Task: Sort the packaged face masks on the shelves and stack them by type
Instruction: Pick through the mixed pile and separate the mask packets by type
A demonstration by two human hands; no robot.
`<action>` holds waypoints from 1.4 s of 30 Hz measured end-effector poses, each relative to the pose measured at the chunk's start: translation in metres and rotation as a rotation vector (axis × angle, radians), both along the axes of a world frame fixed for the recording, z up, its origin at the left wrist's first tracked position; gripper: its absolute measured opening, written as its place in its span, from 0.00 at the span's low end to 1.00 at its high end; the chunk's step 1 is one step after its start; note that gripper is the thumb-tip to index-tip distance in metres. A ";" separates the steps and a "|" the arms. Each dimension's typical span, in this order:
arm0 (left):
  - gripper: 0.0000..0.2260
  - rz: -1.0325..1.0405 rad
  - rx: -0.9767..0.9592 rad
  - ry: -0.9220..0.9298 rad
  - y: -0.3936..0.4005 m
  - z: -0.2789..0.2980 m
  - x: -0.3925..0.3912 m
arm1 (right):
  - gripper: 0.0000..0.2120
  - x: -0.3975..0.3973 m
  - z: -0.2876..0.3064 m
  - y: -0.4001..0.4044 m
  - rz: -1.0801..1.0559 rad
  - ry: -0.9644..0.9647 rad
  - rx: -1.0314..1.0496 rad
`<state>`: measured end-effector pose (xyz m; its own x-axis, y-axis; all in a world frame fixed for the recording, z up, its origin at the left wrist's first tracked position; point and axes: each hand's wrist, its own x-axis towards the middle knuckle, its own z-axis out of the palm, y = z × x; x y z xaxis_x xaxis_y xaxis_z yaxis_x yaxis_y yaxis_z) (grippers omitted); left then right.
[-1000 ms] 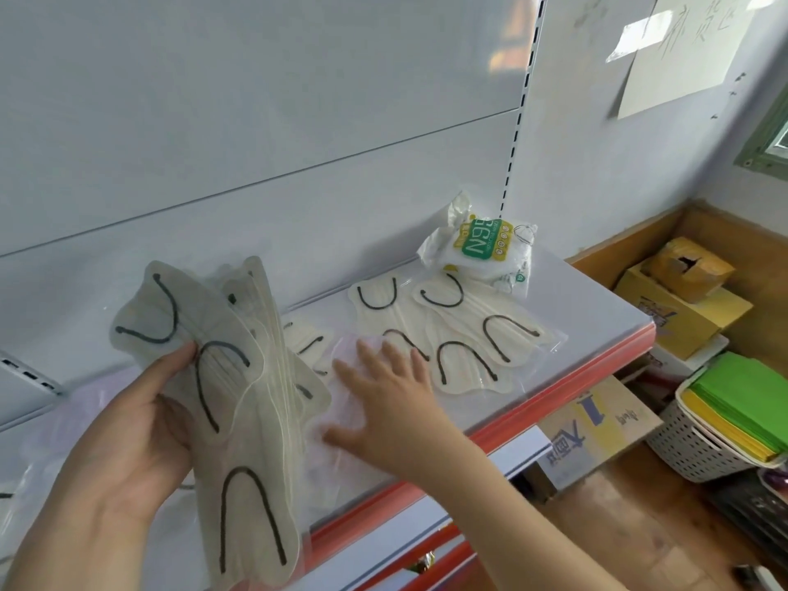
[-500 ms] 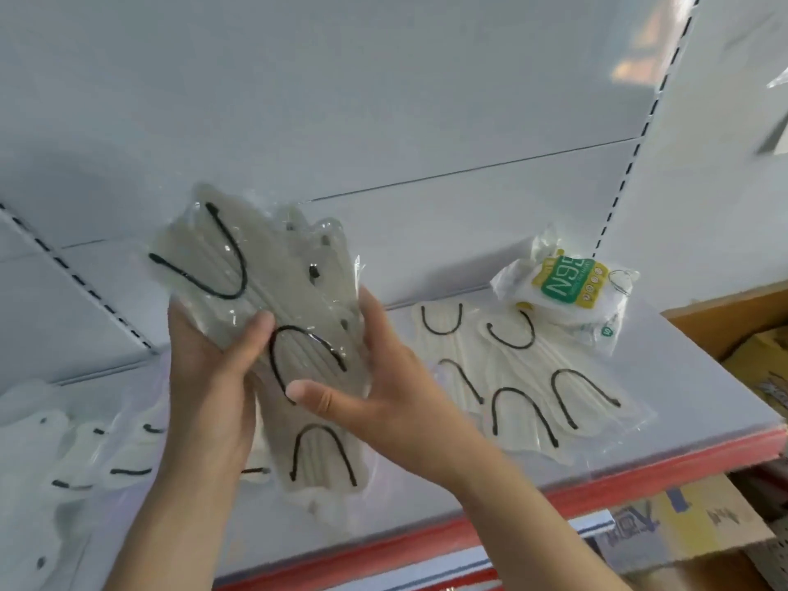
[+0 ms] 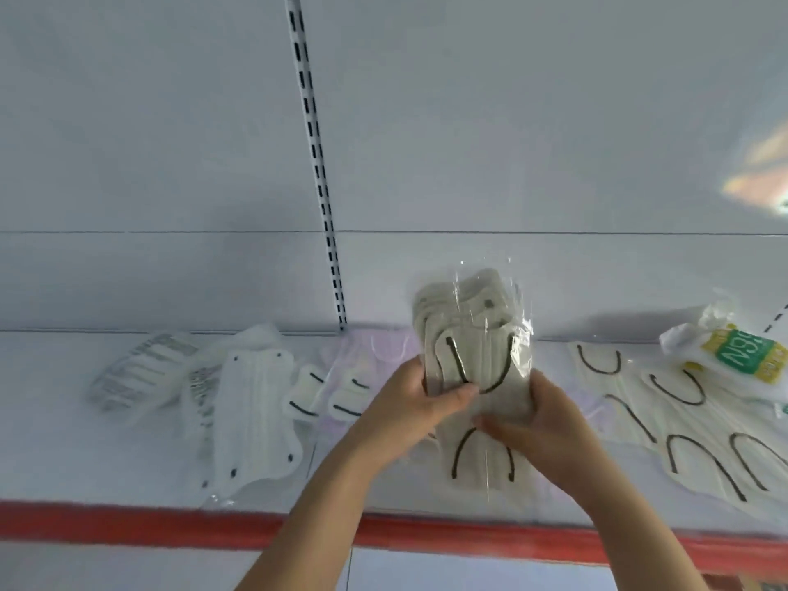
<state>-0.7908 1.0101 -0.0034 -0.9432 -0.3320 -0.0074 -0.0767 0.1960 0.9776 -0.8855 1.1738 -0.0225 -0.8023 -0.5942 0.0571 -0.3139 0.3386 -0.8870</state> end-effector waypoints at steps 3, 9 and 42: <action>0.10 0.148 0.093 0.154 -0.049 0.023 0.062 | 0.18 0.052 0.040 -0.058 0.072 0.043 -0.138; 0.07 0.656 0.339 0.447 -0.179 0.041 0.235 | 0.40 0.210 0.051 -0.206 0.303 -0.352 -0.506; 0.17 1.374 0.199 0.029 -0.801 0.034 0.754 | 0.21 0.585 0.107 -0.956 0.766 -0.111 -0.110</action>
